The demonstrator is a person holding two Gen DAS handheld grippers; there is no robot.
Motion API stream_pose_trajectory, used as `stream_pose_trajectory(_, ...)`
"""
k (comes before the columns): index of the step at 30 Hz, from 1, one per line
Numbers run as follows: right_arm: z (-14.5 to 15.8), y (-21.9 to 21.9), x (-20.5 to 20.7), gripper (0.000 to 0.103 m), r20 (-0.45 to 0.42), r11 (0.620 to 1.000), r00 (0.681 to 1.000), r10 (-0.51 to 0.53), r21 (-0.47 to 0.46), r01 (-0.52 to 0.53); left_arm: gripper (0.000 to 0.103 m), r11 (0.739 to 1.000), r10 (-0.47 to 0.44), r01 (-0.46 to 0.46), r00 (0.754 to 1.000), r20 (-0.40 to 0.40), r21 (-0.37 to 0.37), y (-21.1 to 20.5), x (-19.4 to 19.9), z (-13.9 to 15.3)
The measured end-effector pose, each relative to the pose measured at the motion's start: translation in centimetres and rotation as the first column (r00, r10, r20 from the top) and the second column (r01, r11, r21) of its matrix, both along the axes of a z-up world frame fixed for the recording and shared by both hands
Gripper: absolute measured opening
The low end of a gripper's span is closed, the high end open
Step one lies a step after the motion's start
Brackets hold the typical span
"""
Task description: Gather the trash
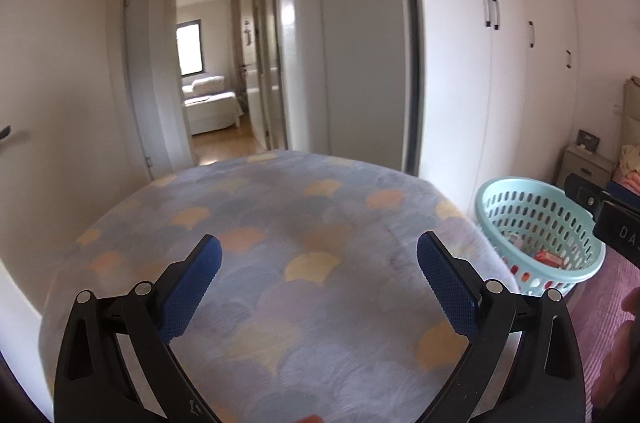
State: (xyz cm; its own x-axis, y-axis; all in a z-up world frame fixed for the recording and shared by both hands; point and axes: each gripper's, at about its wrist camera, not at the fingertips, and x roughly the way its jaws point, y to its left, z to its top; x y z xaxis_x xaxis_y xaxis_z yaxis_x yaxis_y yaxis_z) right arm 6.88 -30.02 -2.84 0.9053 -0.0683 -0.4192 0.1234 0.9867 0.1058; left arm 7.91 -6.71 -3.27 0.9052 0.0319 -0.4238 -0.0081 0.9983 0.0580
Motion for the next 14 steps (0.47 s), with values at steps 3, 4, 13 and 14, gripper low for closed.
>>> stream_pose_trajectory(3,0.4,0.9,-0.2,0.079,0.008,1.000,1.000,0.019,-0.007,-0.019,0.095,1.000,0.029,-0.029,1.000,0.012,-0.005,0.9,-0.5,0.3)
stream_pose_trajectory(4,0.6,1.2,-0.3,0.079,0.012,1.000,1.000,0.023,-0.012,-0.023,0.095,0.999,0.039,-0.039,0.999,0.021,0.001,1.1,-0.7,0.5)
stream_pose_trajectory(13,1.9,4.4,-0.3,0.079,0.031,0.996,0.996,0.089,-0.029,-0.088,0.095,0.997,0.080,-0.080,0.997,0.018,-0.020,3.9,-2.6,1.7)
stream_pose_trajectory(14,2.0,4.9,-0.3,0.079,0.033,0.995,0.995,0.098,-0.032,-0.097,0.095,0.996,0.089,-0.089,0.996,0.018,-0.023,4.3,-2.8,1.8)
